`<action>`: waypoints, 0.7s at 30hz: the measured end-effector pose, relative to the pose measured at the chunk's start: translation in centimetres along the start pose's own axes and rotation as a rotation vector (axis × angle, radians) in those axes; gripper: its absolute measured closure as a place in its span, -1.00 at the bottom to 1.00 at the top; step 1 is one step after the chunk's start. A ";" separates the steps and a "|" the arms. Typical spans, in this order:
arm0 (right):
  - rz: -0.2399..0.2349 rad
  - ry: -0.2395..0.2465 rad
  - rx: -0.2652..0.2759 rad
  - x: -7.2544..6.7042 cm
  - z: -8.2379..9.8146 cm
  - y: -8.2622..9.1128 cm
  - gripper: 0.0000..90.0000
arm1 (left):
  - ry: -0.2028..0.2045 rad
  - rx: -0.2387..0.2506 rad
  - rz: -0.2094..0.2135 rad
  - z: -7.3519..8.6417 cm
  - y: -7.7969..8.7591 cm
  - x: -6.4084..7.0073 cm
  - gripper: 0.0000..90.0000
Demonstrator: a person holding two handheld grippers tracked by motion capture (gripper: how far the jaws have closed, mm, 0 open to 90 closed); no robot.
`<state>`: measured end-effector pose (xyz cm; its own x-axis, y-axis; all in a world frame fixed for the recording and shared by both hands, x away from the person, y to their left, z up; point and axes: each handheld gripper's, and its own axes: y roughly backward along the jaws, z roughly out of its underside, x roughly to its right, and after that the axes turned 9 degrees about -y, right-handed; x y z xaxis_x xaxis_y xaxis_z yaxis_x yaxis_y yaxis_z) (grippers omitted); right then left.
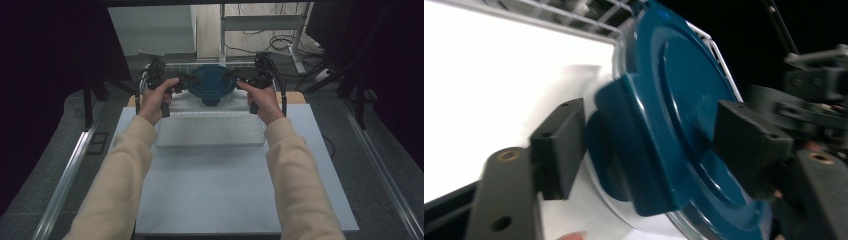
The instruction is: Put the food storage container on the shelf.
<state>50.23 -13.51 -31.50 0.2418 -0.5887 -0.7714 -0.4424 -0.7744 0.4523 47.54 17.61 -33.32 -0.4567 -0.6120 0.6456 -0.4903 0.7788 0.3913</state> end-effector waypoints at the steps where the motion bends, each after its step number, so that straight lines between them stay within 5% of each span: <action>1: -0.002 0.007 0.019 -0.2 0.1 0.2 -0.55 | 0.000 0.010 0.002 0.0 0.1 0.0 -0.42; 6: 0.047 0.124 0.080 -1.3 0.7 1.8 -0.72 | -0.076 0.024 -0.019 0.3 1.5 0.7 -0.56; 11: 0.039 0.200 0.060 -1.3 1.6 3.3 -0.72 | -0.135 0.018 -0.018 1.1 3.1 1.5 -0.57; 12: 0.044 0.247 0.045 -1.1 2.3 4.1 -0.72 | -0.151 0.014 -0.017 1.8 3.9 1.7 -0.57; 18: 0.058 0.323 0.041 -0.4 4.3 6.3 -0.72 | -0.225 0.015 -0.037 4.2 6.0 2.9 -0.57; 21: 0.058 0.371 0.032 0.3 6.3 7.9 -0.72 | -0.315 0.002 -0.055 6.9 7.6 3.7 -0.57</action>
<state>41.36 -18.34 -30.96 0.5092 -0.6798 -0.5278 -0.4896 -0.7332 0.4719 37.01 20.33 -32.47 -0.6369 -0.6660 0.3883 -0.5219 0.7432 0.4187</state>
